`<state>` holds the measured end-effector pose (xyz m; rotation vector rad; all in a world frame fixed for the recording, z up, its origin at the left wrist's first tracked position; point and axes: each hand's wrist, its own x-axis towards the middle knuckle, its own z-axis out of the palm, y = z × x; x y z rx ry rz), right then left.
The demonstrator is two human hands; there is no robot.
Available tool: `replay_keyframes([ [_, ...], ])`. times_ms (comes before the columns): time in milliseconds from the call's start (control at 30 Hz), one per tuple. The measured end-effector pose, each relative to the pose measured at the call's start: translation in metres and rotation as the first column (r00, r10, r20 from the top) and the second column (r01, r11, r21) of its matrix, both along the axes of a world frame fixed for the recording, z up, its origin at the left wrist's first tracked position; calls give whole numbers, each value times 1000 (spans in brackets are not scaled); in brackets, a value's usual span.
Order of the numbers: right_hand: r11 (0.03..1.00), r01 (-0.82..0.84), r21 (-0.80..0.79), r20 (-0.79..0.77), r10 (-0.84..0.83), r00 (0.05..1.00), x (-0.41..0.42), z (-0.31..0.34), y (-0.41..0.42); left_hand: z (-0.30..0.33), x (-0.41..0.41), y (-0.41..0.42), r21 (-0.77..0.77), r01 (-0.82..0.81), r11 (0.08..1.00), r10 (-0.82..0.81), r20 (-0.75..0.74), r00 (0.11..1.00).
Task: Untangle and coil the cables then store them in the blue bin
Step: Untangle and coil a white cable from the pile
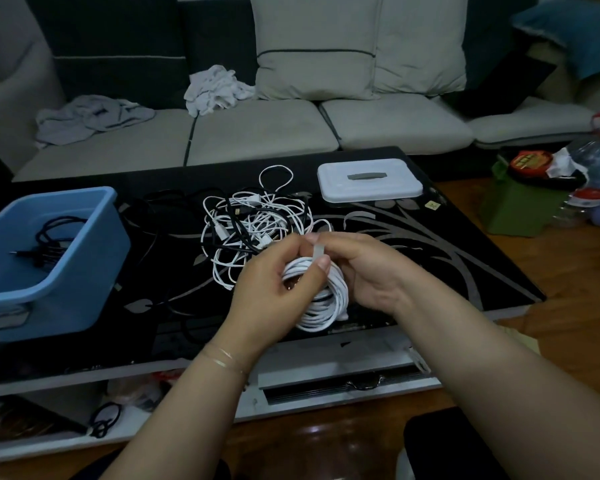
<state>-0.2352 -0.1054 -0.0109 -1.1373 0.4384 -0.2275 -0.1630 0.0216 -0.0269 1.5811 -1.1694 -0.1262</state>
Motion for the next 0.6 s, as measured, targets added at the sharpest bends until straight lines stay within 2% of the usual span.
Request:
replay_keyframes([
  [267, 992, -121, 41, -19, 122, 992, -3, 1, -10, -1, -2, -1, -28, 52, 998, -53, -54, 997],
  [401, 993, -103, 54, -33, 105, 994, -4, 0, -11, 0, -2, -1, -44, 83, 996, -87, -110, 990],
  [601, 999, -40, 9, -13, 40, 999, -2, 1, -8, 0, -2, -2, -36, 82, 996, -85, -65, 994],
])
